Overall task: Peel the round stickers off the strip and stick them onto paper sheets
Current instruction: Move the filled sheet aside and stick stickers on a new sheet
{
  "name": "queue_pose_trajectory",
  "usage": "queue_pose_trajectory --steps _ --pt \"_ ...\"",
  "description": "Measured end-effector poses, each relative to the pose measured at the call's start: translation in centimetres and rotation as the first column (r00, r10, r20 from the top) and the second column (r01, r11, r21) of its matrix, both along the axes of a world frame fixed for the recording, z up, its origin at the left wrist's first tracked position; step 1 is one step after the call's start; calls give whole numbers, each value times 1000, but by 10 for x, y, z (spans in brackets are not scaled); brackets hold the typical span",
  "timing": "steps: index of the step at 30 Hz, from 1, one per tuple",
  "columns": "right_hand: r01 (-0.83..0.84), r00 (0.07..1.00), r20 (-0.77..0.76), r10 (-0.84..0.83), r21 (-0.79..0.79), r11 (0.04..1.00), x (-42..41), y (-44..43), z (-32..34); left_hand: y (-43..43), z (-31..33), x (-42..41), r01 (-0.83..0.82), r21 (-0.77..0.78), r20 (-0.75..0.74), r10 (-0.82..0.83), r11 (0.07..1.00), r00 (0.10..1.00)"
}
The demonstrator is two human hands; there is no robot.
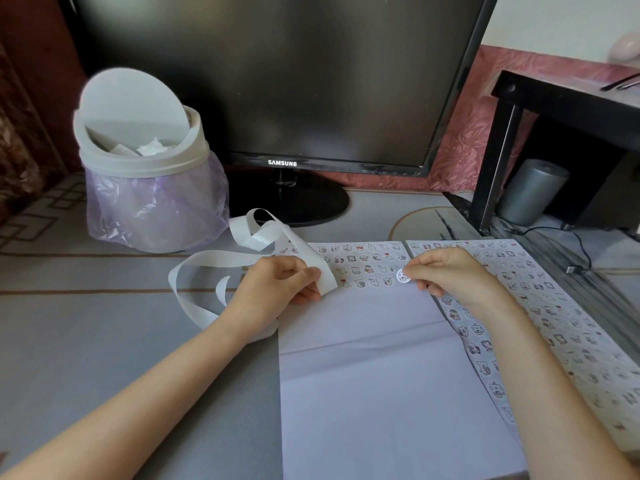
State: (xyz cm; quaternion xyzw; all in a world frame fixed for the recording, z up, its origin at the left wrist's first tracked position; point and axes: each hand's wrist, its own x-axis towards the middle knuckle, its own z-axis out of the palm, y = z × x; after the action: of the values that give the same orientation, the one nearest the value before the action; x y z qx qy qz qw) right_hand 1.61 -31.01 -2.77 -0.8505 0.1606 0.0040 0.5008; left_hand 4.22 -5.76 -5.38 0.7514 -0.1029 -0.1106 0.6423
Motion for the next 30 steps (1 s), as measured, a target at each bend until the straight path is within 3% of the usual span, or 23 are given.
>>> queue_pose_trajectory --steps 30 --pt "35 999 14 -34 -72 997 5 4 -10 0 1 -2 2 10 -10 -2 1000 1000"
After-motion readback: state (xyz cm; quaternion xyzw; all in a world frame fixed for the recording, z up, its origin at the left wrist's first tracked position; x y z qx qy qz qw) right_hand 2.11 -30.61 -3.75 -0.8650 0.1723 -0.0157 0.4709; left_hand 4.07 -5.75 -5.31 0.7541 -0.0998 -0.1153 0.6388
